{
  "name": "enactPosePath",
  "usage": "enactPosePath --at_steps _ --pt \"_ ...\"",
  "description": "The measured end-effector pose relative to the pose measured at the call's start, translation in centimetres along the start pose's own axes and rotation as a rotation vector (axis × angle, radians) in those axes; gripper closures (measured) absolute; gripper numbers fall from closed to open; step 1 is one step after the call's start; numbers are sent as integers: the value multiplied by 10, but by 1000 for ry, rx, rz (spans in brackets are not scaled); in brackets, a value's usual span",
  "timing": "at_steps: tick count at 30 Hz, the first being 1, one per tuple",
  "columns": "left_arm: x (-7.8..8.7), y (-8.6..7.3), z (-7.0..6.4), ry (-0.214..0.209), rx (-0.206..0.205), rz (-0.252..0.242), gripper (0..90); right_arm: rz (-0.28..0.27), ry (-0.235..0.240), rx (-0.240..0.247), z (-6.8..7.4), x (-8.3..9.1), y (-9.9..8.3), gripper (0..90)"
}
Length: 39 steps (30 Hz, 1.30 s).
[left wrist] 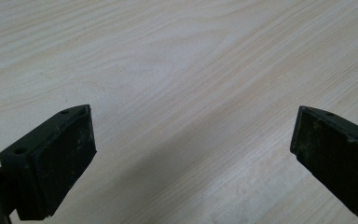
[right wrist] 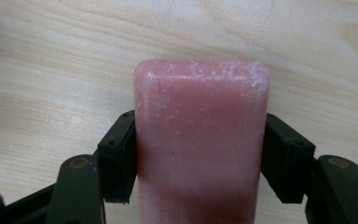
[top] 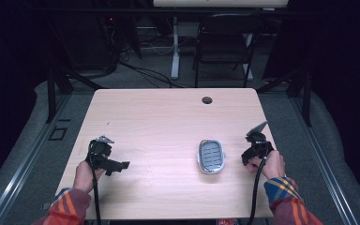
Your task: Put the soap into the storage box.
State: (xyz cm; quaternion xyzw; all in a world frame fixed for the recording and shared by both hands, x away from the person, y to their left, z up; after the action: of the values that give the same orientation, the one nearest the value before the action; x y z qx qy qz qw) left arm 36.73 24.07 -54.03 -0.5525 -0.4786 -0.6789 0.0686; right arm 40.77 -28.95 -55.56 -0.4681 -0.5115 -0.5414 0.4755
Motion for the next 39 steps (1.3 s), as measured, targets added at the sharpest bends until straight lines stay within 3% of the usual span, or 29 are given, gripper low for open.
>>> enactPosePath --at_steps 5,6,11,12,13,16,18,20,25,26,39 --pt "0 0 0 -2 -2 2 1 16 -1 17 -1 1 1 369" --pt "0 0 0 0 -3 1 1 24 21 14 -3 1 1 369" --pt "0 0 0 -1 0 0 1 39 29 16 -6 2 2 370" --pt "0 0 0 0 0 0 1 7 45 -10 -5 2 1 370" --pt "0 0 0 -1 0 -1 1 35 41 19 -7 6 2 370" --pt "0 0 0 -1 0 0 1 1 57 -3 -5 8 1 370" --pt "0 0 0 -1 -1 0 1 26 56 30 -6 13 2 370" --pt "0 0 0 -2 -1 1 1 2 74 14 -5 16 1 370" --pt "-1 0 0 -4 -2 2 1 1 77 37 -5 25 2 370" --pt "-1 0 0 -3 -2 2 1 -21 81 28 -3 26 1 370" --pt "-1 1 0 -3 -4 1 1 -3 85 57 0 35 0 370"
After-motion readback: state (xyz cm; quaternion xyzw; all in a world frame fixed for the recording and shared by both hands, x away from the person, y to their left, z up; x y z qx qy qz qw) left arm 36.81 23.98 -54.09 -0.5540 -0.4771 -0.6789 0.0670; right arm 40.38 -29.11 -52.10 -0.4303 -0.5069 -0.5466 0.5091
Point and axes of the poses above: each handheld gripper's, and its own axes: x roughly backward along the jaws, y roughly out of its top, z roughly to its left, the point moved 1 cm from there along -x, roughly forward along the jaws, and after that the axes turned 10 degrees about -x, right-handed, at the moved point
